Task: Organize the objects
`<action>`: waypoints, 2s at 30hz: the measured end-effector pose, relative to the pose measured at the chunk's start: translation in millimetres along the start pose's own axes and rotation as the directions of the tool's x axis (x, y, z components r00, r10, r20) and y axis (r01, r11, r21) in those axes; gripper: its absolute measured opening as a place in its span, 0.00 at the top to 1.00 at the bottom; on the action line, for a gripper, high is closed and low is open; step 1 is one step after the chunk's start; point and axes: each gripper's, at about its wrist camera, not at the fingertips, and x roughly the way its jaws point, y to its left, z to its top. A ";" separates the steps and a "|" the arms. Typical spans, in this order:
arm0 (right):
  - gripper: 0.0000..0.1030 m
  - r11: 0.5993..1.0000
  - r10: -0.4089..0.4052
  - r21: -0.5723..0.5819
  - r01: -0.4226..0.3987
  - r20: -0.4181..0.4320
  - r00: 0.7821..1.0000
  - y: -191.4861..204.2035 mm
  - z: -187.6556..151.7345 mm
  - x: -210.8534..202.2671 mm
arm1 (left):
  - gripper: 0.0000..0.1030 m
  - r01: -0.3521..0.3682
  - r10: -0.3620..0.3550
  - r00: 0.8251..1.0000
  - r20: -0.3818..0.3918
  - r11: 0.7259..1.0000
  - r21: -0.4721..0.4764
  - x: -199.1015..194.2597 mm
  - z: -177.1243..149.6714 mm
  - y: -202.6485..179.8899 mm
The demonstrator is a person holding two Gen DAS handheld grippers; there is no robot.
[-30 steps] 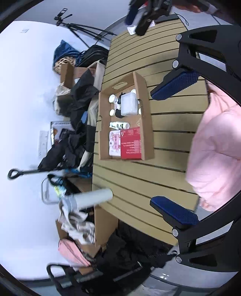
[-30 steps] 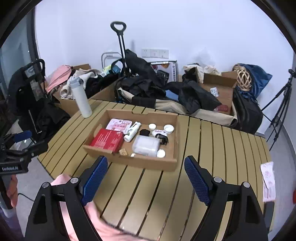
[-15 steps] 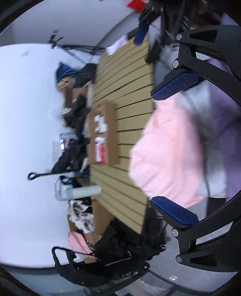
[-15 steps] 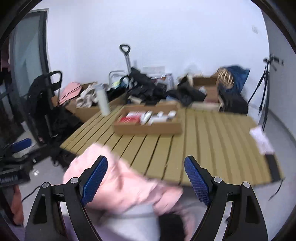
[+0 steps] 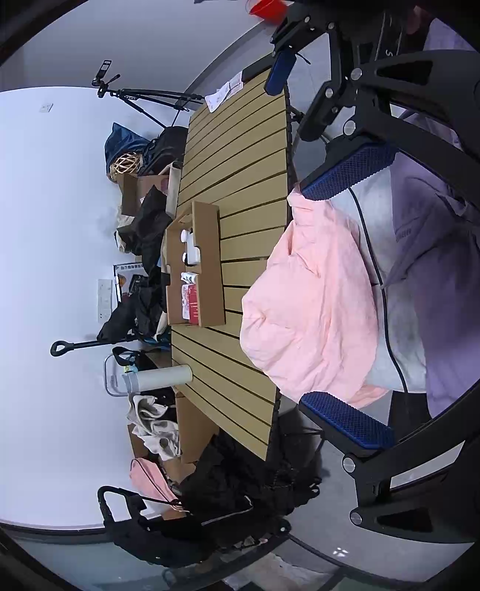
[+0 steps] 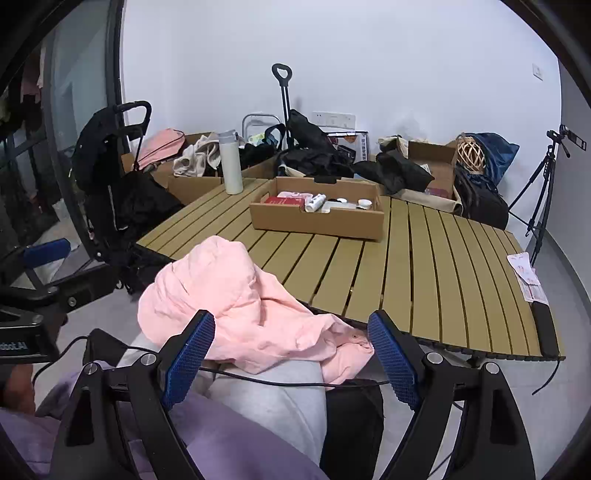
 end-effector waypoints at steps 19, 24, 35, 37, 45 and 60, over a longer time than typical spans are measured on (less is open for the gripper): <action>0.15 0.999 0.007 0.035 -0.008 0.008 1.000 -7.9 1.8 -1.2 | 0.00 -0.010 0.009 1.000 -0.012 1.000 -0.008 3.7 -2.3 3.6; 0.15 0.999 0.006 0.040 -0.007 0.012 1.000 -8.6 1.7 -1.0 | 0.00 -0.009 0.009 1.000 -0.012 1.000 -0.005 4.8 -2.3 4.5; 0.15 0.999 0.006 0.040 -0.006 0.018 1.000 -8.3 1.5 -2.1 | 0.00 -0.012 0.012 1.000 -0.008 1.000 0.000 4.1 -2.5 5.4; 0.15 0.999 0.006 0.041 -0.007 0.021 1.000 -8.3 1.8 -2.7 | 0.00 -0.014 0.014 1.000 -0.007 1.000 0.000 4.1 -2.5 6.1; 0.15 0.999 0.006 0.041 -0.007 0.021 1.000 -9.9 2.0 -2.0 | 0.00 -0.020 0.020 1.000 -0.004 1.000 0.006 3.6 -2.1 7.6; 0.15 0.999 0.009 0.049 -0.010 0.017 1.000 -11.0 1.8 -1.8 | 0.00 -0.027 0.027 1.000 -0.001 1.000 0.012 3.7 -2.5 7.9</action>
